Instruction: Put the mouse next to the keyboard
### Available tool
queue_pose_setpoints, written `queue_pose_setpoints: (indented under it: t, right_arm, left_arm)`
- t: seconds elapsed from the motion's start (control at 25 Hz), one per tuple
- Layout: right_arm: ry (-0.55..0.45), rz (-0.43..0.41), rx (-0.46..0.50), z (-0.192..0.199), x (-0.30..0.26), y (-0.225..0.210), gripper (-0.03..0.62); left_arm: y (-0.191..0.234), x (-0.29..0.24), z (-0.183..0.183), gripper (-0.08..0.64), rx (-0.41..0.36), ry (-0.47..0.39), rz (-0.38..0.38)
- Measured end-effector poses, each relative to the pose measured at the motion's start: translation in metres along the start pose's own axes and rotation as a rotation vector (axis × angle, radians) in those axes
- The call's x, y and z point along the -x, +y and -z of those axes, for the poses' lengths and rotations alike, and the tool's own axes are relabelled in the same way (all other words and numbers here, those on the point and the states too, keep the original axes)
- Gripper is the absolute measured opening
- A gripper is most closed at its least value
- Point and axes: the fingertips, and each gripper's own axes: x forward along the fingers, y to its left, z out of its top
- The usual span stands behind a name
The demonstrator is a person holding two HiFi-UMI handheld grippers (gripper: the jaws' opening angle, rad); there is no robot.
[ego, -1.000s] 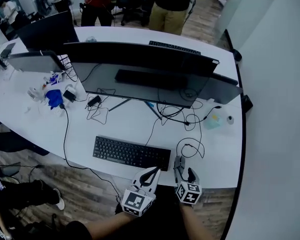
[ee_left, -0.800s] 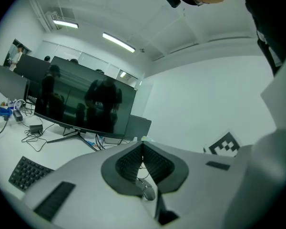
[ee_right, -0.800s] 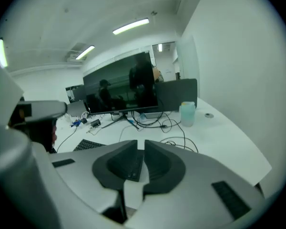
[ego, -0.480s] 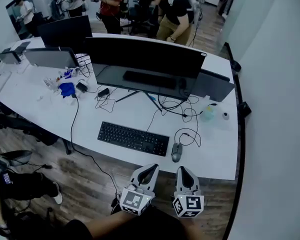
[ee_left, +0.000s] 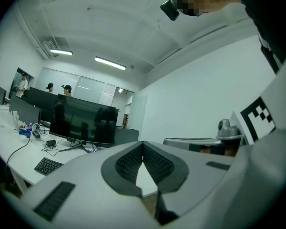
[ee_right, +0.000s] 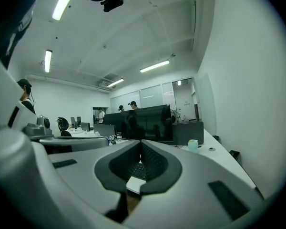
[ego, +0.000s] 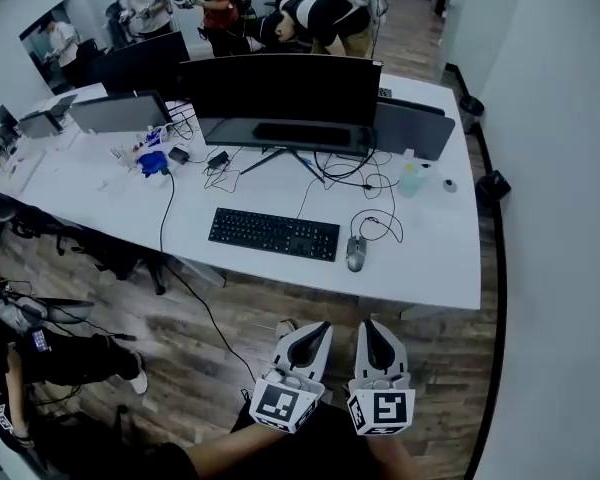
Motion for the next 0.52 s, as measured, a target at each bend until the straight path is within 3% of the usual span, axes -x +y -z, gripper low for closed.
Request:
queue_pose_setpoints:
  t: [0.28, 0.52]
  right_arm:
    - [-0.001, 0.036, 0.004, -0.003, 0.036, -0.004, 0.018]
    - [-0.009, 0.024, 0.017, -0.006, 0.035, -0.004, 0.018]
  left_arm:
    - [-0.021, 0.016, -0.008, 0.010, 0.002, -0.017, -0.008]
    - [-0.021, 0.015, -0.005, 0.009, 0.014, -0.030, -0.014]
